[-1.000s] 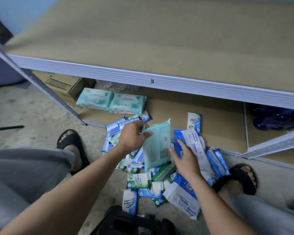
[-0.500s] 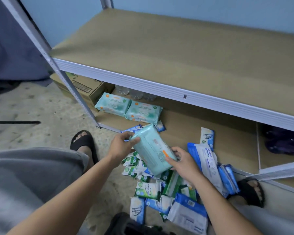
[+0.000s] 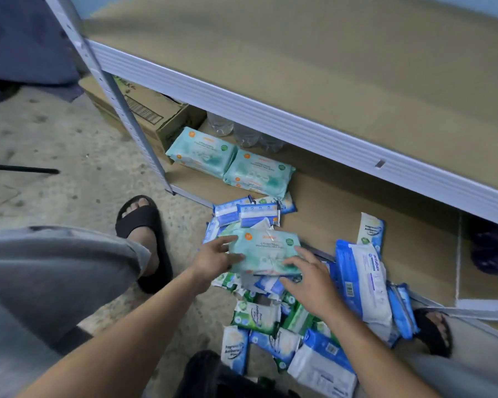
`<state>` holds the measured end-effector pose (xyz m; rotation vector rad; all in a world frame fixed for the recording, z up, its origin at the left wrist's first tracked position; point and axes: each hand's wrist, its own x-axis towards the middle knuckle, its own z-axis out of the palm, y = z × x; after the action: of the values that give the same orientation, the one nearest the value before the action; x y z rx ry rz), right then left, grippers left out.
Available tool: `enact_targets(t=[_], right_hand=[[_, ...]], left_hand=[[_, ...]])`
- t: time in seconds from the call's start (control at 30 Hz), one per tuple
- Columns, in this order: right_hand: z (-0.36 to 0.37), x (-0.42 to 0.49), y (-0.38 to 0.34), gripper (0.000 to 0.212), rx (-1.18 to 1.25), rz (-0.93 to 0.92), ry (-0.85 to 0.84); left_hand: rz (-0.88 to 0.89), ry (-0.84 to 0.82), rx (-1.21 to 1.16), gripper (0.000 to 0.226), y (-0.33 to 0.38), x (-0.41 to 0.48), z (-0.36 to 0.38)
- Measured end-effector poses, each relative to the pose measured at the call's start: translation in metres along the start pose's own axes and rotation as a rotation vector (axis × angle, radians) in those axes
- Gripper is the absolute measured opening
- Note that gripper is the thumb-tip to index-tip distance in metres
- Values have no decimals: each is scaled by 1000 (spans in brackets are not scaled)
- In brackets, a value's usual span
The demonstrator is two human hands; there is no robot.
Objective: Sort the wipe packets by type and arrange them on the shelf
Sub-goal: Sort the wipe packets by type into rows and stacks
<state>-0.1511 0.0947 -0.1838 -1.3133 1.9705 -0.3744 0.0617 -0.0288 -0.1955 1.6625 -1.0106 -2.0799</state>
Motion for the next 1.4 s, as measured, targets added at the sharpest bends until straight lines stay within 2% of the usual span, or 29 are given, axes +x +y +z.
enact_targets(t=[0.07,0.17,0.27,0.37,0.47,0.67,0.9,1.17,1.27,1.4], right_hand=[[12,-1,7,37,9,68,-17],[19,4,10,50,55,163,88],[22,14,13,70,79,262,57],[23,19,10,82,165,282,22],[23,22,5,81,197,291,59],[20,31,-12,77,250,292,138],[5,60,-54,71,229,224,199],[-6,145,-114,66,236,156,185],[-16,173,-121,64,242,155,213],[-34,199,-118,63,264,159,279]], left_hand=[[39,37,149,50,-17,4,-3],[103,85,273,51,-26,6,-4],[150,100,319,54,-26,5,-1],[159,95,317,60,-26,4,1],[172,116,338,65,-27,6,4],[186,124,290,60,-19,10,1],[243,164,237,61,29,21,-16],[311,154,400,81,107,77,-62],[345,128,476,95,131,99,-65],[433,114,641,99,156,124,-52]])
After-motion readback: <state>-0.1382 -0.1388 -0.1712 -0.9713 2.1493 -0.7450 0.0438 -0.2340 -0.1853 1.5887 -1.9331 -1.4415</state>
